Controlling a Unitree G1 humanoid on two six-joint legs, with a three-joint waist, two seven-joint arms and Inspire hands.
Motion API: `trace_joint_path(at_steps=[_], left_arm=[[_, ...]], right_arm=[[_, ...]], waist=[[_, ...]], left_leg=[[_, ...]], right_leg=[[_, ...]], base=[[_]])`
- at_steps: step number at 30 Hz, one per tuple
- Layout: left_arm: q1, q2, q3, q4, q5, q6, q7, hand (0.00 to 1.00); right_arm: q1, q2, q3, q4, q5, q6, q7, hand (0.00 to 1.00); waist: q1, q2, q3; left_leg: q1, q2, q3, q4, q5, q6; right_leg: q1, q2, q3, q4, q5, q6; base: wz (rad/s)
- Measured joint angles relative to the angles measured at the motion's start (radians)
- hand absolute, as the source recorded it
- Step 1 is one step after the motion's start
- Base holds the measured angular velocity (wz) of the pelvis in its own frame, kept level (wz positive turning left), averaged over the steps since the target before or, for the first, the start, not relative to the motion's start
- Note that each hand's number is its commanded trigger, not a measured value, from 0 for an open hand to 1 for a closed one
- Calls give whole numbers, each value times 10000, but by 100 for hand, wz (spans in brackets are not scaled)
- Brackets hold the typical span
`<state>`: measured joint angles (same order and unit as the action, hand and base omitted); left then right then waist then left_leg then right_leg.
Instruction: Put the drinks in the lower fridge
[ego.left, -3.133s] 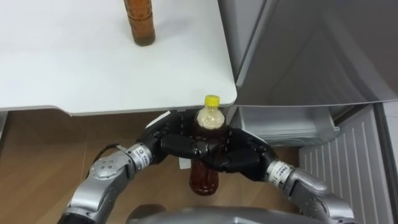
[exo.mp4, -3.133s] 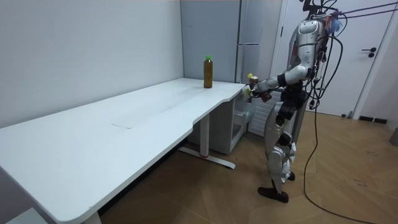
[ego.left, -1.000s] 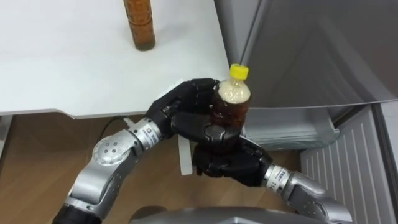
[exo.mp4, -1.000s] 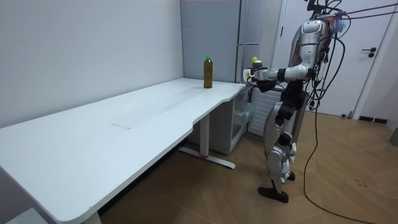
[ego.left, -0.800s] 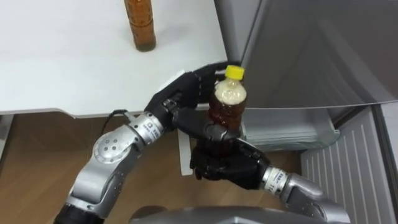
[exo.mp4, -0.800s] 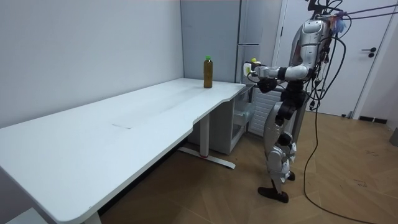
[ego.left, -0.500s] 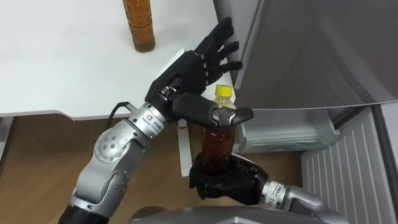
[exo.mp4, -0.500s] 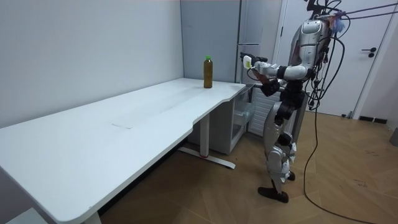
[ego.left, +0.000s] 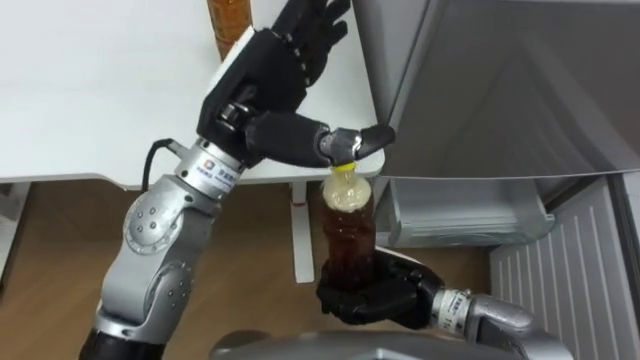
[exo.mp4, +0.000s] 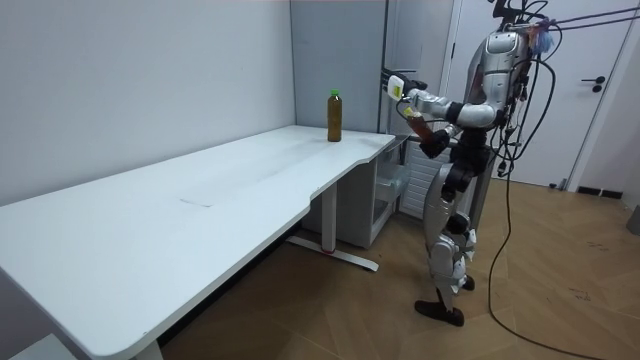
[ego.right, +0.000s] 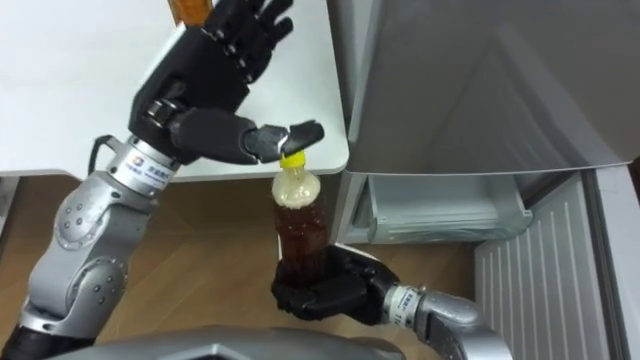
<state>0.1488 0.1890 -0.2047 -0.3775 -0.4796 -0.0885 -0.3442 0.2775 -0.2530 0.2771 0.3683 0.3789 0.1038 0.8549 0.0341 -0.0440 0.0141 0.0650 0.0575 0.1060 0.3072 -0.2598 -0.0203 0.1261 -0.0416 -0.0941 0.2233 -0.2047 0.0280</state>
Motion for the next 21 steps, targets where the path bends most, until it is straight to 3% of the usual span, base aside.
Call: trace_joint_path(at_steps=[6, 9, 15, 21], left_arm=[[1, 21, 576, -482, -5, -341, 288, 0], [2, 26, 1015, -946, 4, -521, 829, 0], [17, 109, 1897, -1443, 42, -931, 1603, 0], [57, 158, 3940, -1551, 141, -1581, 3060, 0]], right_arm=[[382, -46, -260, -643, 0, -20, 6, 100], [613, -70, -285, -680, -134, -21, 12, 100], [1119, -78, -633, -675, -357, -21, 235, 100], [1733, -105, -1568, -673, -366, -68, 295, 100]], waist=[[28, 118, -15], [26, 191, 8], [189, 352, -63], [696, 409, -55]], left_leg=[[1, 9, -1, 33, -1, 1], [166, 4, -39, -8, 0, 0], [437, 3, -25, -96, 9, -12], [799, -12, 24, -415, 101, -72]], right_leg=[[-8, -3, -23, 75, 0, 0], [149, -7, -93, 86, 0, 1], [382, -18, -169, -35, -4, 6], [689, -19, -257, -325, -12, 3]], base=[[1], [3], [-3], [-3]])
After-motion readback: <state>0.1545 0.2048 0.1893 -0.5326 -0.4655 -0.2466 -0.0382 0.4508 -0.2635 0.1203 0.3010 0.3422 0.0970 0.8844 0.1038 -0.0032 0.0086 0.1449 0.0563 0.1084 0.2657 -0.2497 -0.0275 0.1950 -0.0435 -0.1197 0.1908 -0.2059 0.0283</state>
